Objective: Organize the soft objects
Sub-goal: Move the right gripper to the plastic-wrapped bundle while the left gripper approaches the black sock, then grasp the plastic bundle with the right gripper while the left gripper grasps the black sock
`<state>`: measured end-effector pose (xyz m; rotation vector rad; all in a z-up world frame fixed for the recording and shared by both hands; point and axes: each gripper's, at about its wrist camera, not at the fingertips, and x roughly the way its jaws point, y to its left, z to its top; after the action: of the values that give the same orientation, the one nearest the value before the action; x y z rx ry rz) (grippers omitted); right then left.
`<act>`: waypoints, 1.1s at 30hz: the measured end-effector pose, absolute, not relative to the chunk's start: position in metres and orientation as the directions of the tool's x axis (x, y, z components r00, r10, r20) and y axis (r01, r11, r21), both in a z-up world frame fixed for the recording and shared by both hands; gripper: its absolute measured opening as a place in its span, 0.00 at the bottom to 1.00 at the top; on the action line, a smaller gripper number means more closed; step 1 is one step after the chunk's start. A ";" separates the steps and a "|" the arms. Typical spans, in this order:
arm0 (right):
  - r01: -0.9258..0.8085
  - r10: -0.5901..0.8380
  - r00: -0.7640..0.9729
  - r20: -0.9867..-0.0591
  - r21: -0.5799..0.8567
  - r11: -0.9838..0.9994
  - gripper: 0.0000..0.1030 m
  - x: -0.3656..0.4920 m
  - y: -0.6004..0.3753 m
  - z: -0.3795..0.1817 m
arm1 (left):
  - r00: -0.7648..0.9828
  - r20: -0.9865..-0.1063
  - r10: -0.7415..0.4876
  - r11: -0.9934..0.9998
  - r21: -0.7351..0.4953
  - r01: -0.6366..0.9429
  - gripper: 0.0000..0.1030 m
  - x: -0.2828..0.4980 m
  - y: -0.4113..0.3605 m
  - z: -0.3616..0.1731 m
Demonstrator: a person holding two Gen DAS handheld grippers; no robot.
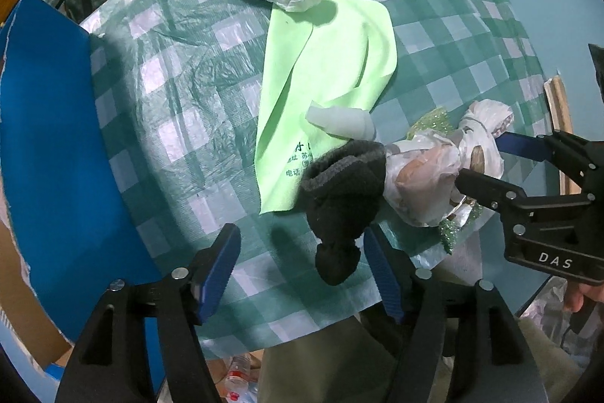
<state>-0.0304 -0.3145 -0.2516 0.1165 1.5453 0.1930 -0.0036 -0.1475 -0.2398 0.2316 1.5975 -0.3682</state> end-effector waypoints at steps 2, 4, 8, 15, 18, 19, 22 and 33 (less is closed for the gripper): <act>-0.064 0.204 0.017 -0.979 0.203 0.977 0.69 -0.027 -0.315 -0.252 | -0.060 -0.995 -0.077 0.927 -0.094 0.364 0.70 -0.002 -0.149 -0.241; -0.076 0.219 0.021 -0.975 0.217 0.973 0.52 -0.026 -0.318 -0.250 | -0.062 -0.995 -0.075 0.928 -0.092 0.362 0.70 -0.002 -0.151 -0.243; -0.097 0.236 0.024 -0.972 0.232 0.968 0.49 -0.024 -0.320 -0.246 | -0.062 -0.996 -0.071 0.930 -0.089 0.357 0.70 0.001 -0.157 -0.245; -0.109 0.242 0.063 -0.968 0.234 0.966 0.41 -0.018 -0.329 -0.234 | -0.064 -0.995 -0.075 0.934 -0.093 0.346 0.74 0.004 -0.171 -0.243; -0.102 0.241 0.079 -0.967 0.233 0.967 0.41 -0.011 -0.333 -0.231 | -0.066 -0.996 -0.067 0.935 -0.086 0.345 0.74 0.008 -0.181 -0.247; -0.099 0.242 0.086 -0.966 0.233 0.967 0.40 -0.008 -0.335 -0.230 | -0.068 -0.996 -0.065 0.935 -0.084 0.344 0.74 0.008 -0.182 -0.248; -0.094 0.247 0.096 -0.964 0.238 0.967 0.40 -0.006 -0.340 -0.228 | -0.066 -0.996 -0.051 0.935 -0.071 0.346 0.74 0.007 -0.184 -0.253; -0.085 0.273 0.112 -0.956 0.264 0.961 0.40 -0.003 -0.351 -0.218 | -0.059 -0.997 -0.049 0.933 -0.066 0.355 0.45 -0.001 -0.207 -0.259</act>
<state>-0.0035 -0.3505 -0.2185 0.1572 1.4369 0.2640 -0.0007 -0.2071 -0.2590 0.2414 1.6002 -0.3346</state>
